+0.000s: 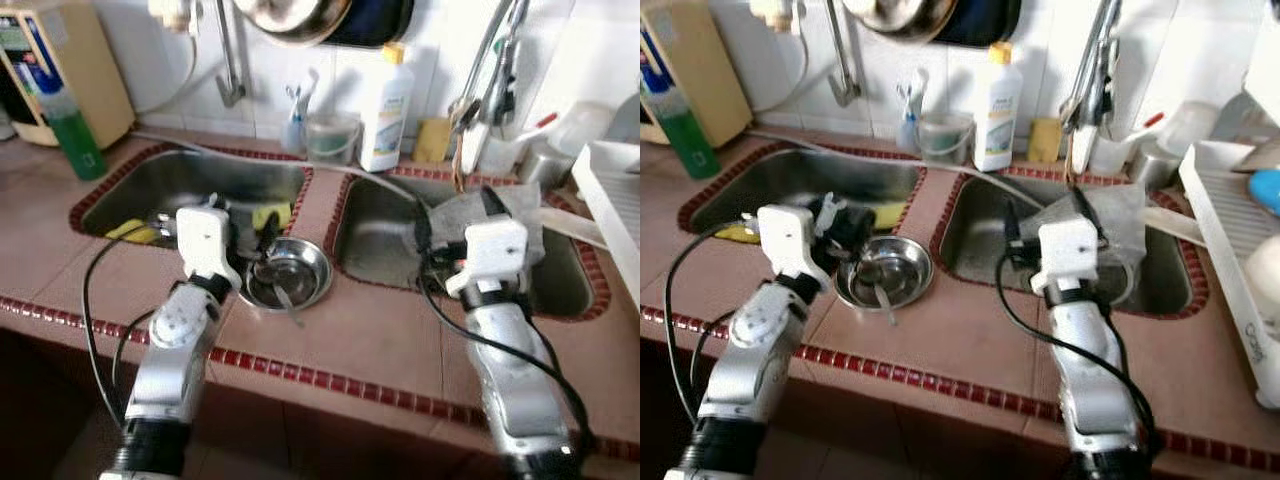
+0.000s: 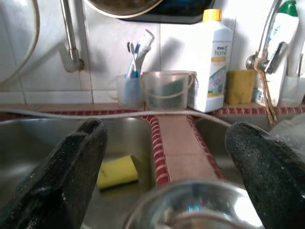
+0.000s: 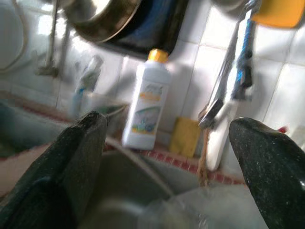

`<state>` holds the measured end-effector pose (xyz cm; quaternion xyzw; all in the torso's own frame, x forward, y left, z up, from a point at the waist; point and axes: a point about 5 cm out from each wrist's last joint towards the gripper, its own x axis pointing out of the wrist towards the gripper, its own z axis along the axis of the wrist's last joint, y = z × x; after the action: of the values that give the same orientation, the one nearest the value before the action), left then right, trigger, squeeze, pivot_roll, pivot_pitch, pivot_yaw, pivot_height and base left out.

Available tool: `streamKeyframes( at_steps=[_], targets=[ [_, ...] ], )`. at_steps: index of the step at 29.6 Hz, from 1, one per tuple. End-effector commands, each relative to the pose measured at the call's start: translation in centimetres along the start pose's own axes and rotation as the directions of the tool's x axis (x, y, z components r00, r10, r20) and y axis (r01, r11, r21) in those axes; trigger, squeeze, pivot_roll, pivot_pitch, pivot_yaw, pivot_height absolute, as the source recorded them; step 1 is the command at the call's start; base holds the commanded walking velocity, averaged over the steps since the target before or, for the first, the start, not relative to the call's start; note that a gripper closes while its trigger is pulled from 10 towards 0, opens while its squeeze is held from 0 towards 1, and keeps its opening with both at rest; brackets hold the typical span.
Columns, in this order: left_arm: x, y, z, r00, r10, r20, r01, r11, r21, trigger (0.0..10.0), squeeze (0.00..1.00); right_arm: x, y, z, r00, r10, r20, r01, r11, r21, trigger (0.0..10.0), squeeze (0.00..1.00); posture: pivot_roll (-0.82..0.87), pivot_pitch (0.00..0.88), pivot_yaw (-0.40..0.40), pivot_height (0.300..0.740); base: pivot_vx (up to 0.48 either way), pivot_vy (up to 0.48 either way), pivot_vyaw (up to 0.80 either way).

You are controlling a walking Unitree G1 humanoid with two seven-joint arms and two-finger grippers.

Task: Kitchen organization

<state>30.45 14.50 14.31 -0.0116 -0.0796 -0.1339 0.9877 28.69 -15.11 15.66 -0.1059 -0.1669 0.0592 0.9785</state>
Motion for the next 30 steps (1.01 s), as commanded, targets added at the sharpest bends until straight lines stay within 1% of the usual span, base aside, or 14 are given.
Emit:
streamKeyframes(
  at_steps=[1,2,7,9,11,13,17,19,20,21,23,26,29,30],
  targets=[
    [-0.6,0.2,0.2,1.000,-0.016,0.005,0.016,0.999,0.039,10.0,0.00,-0.3,0.9,0.2,0.999,0.053,0.013,-0.053,0.998,0.021,10.0,0.00,-0.15,0.000,0.017,0.711,0.000,0.000,0.00],
    [-1.3,0.0,-0.1,1.000,-0.028,-0.008,0.028,0.999,0.044,10.0,0.00,-0.9,1.3,-0.2,0.997,0.083,-0.004,-0.083,0.996,0.024,10.0,0.00,-0.15,0.000,0.018,0.711,0.000,0.000,0.00],
    [-2.8,0.0,-0.7,0.999,-0.031,-0.044,0.034,0.998,0.059,10.0,0.00,-2.0,1.5,-0.8,0.992,0.120,-0.039,-0.118,0.992,0.041,10.0,0.00,-0.14,0.015,0.016,0.711,0.000,0.000,0.00],
    [-3.1,-0.1,-0.7,0.998,-0.029,-0.051,0.032,0.998,0.061,10.0,0.00,-2.2,1.5,-0.8,0.990,0.132,-0.043,-0.130,0.991,0.044,10.0,0.00,-0.14,0.021,0.016,0.711,0.000,0.000,0.00],
    [-3.9,-0.2,-0.7,0.998,-0.031,-0.055,0.035,0.997,0.066,10.0,0.00,-2.7,1.7,-1.0,0.988,0.146,-0.053,-0.144,0.988,0.047,10.0,0.00,-0.13,0.031,0.013,0.711,0.000,0.000,0.00],
    [-4.0,-0.2,-0.7,0.998,-0.034,-0.057,0.038,0.997,0.068,10.0,0.00,-2.7,1.7,-1.0,0.987,0.149,-0.055,-0.147,0.988,0.048,10.0,0.00,-0.13,0.031,0.013,0.711,0.000,0.000,0.00],
    [-5.3,-1.0,-0.2,0.995,-0.095,-0.040,0.097,0.993,0.073,10.0,0.00,-3.1,2.0,-0.9,0.984,0.171,-0.058,-0.167,0.984,0.065,10.0,0.00,-0.13,0.041,0.012,0.711,0.000,0.000,0.00],
    [-6.5,-1.8,-0.1,0.982,-0.184,-0.031,0.187,0.975,0.118,10.0,0.00,-3.6,2.4,-1.2,0.977,0.201,-0.070,-0.196,0.978,0.075,10.0,0.00,-0.12,0.047,0.010,0.711,0.000,0.000,0.00],
    [-6.5,-1.8,-0.1,0.982,-0.184,-0.031,0.187,0.975,0.118,10.0,0.00,-3.6,2.4,-1.2,0.977,0.201,-0.070,-0.196,0.978,0.075,10.0,0.00,-0.12,0.047,0.010,0.711,0.000,0.000,0.00],
    [-7.1,-2.2,-0.2,0.975,-0.217,-0.035,0.220,0.967,0.130,10.0,0.00,-3.8,2.6,-1.4,0.972,0.221,-0.079,-0.215,0.974,0.078,10.0,0.00,-0.12,0.048,0.008,0.711,0.000,0.000,0.00],
    [-7.3,-2.2,-0.3,0.975,-0.220,-0.037,0.223,0.966,0.129,10.0,0.00,-3.9,2.7,-1.5,0.970,0.228,-0.084,-0.221,0.972,0.078,10.0,0.00,-0.12,0.049,0.008,0.711,0.000,0.000,0.00],
    [-8.0,-2.5,-0.8,0.971,-0.235,-0.049,0.239,0.963,0.128,10.0,0.00,-4.7,3.3,-2.1,0.950,0.293,-0.112,-0.283,0.954,0.098,10.0,0.00,-0.12,0.051,0.008,0.711,0.000,0.000,0.00],
    [-8.5,-2.5,-1.1,0.969,-0.239,-0.061,0.245,0.961,0.125,10.0,0.00,-5.1,3.5,-2.4,0.938,0.322,-0.128,-0.309,0.944,0.112,10.0,0.00,-0.12,0.054,0.005,0.711,0.000,0.000,0.00],
    [-8.8,-2.5,-1.2,0.968,-0.245,-0.060,0.251,0.958,0.139,10.0,0.00,-5.2,3.5,-2.6,0.934,0.331,-0.136,-0.317,0.941,0.114,10.0,0.00,-0.11,0.054,0.003,0.711,0.000,0.000,0.00]
  ],
)
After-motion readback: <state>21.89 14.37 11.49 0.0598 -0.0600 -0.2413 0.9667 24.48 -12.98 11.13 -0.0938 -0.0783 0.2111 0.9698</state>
